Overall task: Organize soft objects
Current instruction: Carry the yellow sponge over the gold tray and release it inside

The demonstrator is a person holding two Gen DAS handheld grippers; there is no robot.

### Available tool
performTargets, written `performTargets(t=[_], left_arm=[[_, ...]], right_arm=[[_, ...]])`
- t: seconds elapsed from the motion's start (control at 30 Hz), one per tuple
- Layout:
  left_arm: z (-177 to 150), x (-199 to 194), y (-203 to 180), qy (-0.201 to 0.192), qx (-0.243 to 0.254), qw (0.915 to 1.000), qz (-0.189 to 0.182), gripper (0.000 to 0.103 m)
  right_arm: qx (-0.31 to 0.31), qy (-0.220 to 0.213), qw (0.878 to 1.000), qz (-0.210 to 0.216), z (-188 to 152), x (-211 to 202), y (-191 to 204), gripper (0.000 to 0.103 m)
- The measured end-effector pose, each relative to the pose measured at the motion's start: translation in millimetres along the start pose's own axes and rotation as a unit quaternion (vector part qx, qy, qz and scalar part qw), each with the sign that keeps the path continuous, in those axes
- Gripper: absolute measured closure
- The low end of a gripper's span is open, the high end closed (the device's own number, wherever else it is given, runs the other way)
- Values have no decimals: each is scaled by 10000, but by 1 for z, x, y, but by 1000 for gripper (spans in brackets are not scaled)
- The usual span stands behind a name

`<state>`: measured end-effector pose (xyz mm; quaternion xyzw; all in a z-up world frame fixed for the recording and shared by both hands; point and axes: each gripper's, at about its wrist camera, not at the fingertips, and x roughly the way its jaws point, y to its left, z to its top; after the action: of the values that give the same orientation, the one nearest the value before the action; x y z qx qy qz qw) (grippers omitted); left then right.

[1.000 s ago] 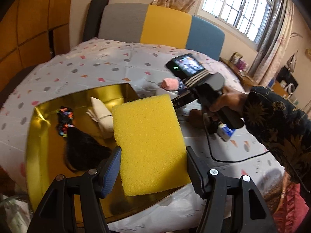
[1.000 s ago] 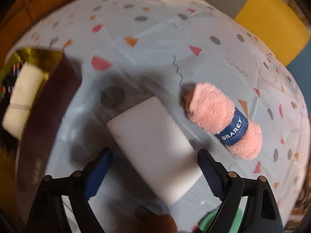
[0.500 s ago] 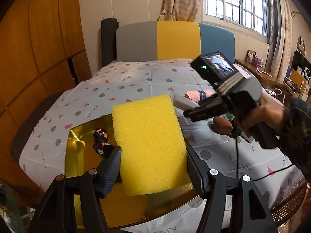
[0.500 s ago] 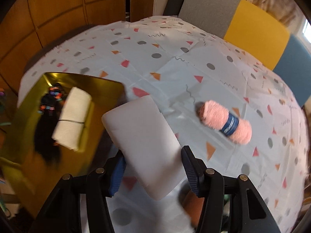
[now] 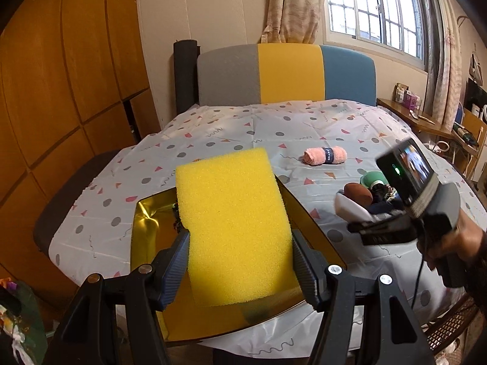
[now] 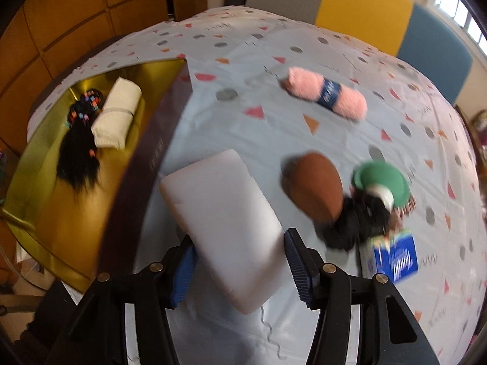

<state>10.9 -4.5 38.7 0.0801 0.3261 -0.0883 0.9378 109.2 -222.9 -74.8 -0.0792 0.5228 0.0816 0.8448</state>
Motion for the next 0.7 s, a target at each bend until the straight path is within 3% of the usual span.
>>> performTargets(t=[0.23, 0.7], left_arm=[[-4, -7, 0, -53, 16, 10000, 62, 38], [-11, 3, 15, 72, -139, 9996, 220, 38]], right_arm=[[182, 49, 9997, -172, -26, 11, -8, 46], [216, -76, 9992, -315, -30, 16, -2, 46]])
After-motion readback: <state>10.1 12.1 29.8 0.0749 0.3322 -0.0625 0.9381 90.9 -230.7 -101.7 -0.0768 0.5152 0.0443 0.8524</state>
